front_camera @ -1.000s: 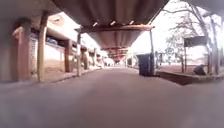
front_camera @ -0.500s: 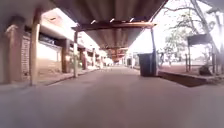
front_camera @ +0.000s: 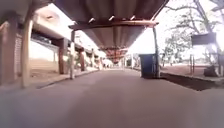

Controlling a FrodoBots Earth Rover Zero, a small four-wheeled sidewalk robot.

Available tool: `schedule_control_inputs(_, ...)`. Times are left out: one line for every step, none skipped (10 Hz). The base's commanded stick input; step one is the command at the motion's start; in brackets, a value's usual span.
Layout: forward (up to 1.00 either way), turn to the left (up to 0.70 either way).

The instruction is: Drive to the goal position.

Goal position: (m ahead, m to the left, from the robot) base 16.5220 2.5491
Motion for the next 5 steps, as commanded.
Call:
schedule_control_inputs(0.7, 0.0)
schedule_control_inputs(0.7, 0.0)
schedule_control_inputs(0.7, 0.0)
schedule_control_inputs(0.7, 0.0)
schedule_control_inputs(0.7, 0.17)
